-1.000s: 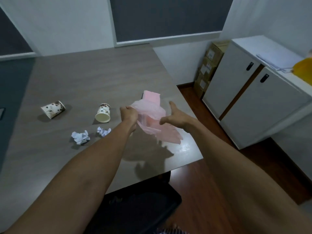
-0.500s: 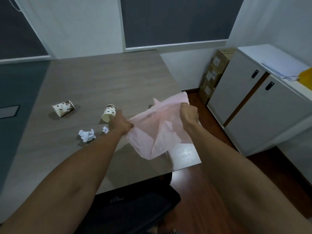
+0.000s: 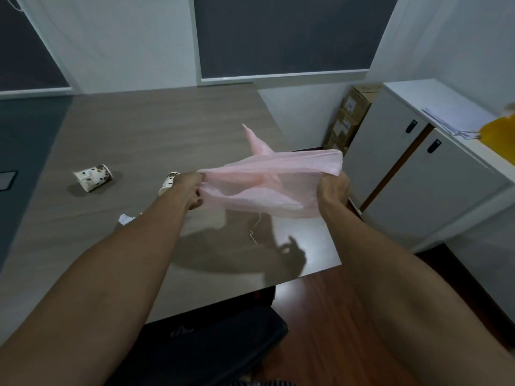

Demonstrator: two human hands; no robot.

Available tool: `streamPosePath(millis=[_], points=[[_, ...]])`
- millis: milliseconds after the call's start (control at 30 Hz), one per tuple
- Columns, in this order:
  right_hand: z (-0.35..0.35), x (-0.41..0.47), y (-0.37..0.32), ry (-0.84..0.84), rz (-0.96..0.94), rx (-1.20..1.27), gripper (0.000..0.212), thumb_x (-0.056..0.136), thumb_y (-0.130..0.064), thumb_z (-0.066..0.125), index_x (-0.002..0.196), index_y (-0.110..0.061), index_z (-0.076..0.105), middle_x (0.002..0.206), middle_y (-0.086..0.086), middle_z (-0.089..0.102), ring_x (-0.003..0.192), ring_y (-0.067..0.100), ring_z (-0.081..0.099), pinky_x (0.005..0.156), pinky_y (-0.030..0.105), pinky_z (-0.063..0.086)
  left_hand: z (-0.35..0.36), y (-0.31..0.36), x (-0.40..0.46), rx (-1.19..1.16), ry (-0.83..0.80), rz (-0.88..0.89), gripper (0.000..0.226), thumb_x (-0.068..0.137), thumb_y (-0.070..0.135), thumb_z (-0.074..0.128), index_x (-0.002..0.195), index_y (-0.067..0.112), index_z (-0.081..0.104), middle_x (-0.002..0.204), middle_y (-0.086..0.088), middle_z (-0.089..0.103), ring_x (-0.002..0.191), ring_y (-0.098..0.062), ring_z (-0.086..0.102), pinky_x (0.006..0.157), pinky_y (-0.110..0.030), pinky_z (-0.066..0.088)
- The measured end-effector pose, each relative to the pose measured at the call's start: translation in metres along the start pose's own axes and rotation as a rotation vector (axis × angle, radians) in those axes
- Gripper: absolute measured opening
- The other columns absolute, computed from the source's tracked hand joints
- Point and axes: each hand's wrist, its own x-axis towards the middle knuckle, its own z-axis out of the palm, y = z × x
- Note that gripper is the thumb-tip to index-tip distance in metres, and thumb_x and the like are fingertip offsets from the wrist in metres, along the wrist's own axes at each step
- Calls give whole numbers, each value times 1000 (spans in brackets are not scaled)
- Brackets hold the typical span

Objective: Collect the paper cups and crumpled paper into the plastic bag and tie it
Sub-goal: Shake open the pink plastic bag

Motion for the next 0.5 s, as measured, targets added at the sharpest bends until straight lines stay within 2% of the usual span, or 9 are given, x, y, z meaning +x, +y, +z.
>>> streamPosePath(millis=[67,100,167,200,233,300,333,400,500], points=[[6,-4,3,-23,-15,5,58,93,-58,34,125,-21,65,120,9,68,105,36,65,95,50,54,16,-1,-5,-228,62,-116,8,91,3,58,97,5,62,93,-13,63,86,-32,63,74,-52,59],[9,-7,4,-27,-1,25,61,92,-61,33,125,-21,65,119,6,68,102,34,64,94,47,54,24,-1,-8,-356,54,-195,5,92,4,56,94,5,60,88,-13,59,87,-32,60,79,-52,56],[12,-8,4,-40,43,42,61,92,-60,35,129,-21,65,118,4,66,99,31,62,92,43,53,36,0,-8,-479,58,-265,13,95,7,49,88,10,60,84,-3,58,82,-25,56,85,-37,52],[13,-5,4,-55,69,38,56,92,-52,40,130,-19,65,121,5,66,100,32,63,93,44,54,38,0,-8,-495,40,-247,19,94,9,46,81,15,59,81,3,57,71,-20,53,84,-28,51],[12,0,4,-80,100,45,51,91,-42,45,130,-16,64,124,7,66,102,34,63,94,46,55,39,2,-6,-470,5,-219,24,92,10,45,72,19,56,75,7,55,59,-18,49,77,-22,50],[5,11,4,-135,189,155,45,87,-27,48,127,-13,63,123,10,66,102,34,65,93,49,57,30,7,-1,-417,-136,-198,27,89,14,51,64,18,58,62,8,54,47,-14,49,60,-19,51],[2,18,3,-158,222,247,41,86,-22,48,123,-14,65,121,9,68,101,33,66,92,50,58,22,8,0,-372,-216,-193,24,88,17,56,65,17,62,61,6,59,50,-13,54,57,-21,52],[-7,27,0,-250,295,412,35,88,-11,47,114,-12,70,117,11,73,101,34,70,91,51,59,3,9,6,-294,-331,-183,18,87,21,61,74,14,70,73,2,70,64,-16,65,64,-27,58],[-26,30,-2,-550,397,424,37,88,-9,49,119,-9,69,110,17,76,91,35,76,79,52,62,-21,11,16,-338,-397,-135,23,85,16,50,91,11,71,87,-7,75,76,-24,73,73,-35,57]])
